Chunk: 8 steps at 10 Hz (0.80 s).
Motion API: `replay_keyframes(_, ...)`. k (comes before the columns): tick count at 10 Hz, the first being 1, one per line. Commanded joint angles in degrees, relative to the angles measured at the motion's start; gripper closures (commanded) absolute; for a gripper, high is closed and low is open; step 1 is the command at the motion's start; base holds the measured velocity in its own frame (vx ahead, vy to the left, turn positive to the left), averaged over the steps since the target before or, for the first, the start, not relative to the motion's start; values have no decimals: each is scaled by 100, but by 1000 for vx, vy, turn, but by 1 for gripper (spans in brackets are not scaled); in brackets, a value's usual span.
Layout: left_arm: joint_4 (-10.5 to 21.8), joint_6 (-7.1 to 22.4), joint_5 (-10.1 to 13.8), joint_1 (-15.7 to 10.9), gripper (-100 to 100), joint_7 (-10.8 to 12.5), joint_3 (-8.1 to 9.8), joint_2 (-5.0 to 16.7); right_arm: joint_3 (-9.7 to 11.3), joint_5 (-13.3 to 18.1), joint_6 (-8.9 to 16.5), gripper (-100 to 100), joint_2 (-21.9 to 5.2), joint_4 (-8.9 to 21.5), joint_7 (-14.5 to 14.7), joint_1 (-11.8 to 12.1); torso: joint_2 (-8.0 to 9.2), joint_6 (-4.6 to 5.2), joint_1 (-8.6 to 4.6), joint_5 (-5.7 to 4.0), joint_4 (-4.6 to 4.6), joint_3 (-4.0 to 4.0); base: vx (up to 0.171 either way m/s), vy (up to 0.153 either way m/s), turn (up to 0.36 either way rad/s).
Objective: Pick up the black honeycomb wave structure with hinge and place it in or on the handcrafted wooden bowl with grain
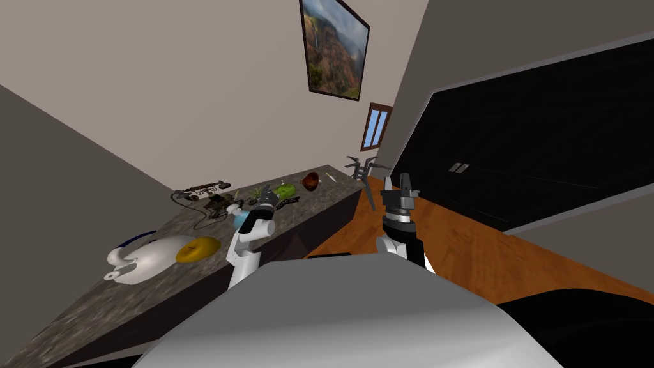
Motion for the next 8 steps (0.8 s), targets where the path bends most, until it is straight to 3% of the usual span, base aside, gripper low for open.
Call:
replay_keyframes(1, 37, 243, -17, -38, -100, 17, 39, -2, 0, 0, 0, 0, 0, 0, 0, 0, 0, 0, 0, 0, 0, 0, -1, 11, -52)
replay_keyframes(8, 316, 1367, -206, -277, -100, 129, 361, 22, 0, 0, 0, 0, 0, 0, 0, 1, -2, -3, -2, 0, -1, -1, 2, 6, -89)
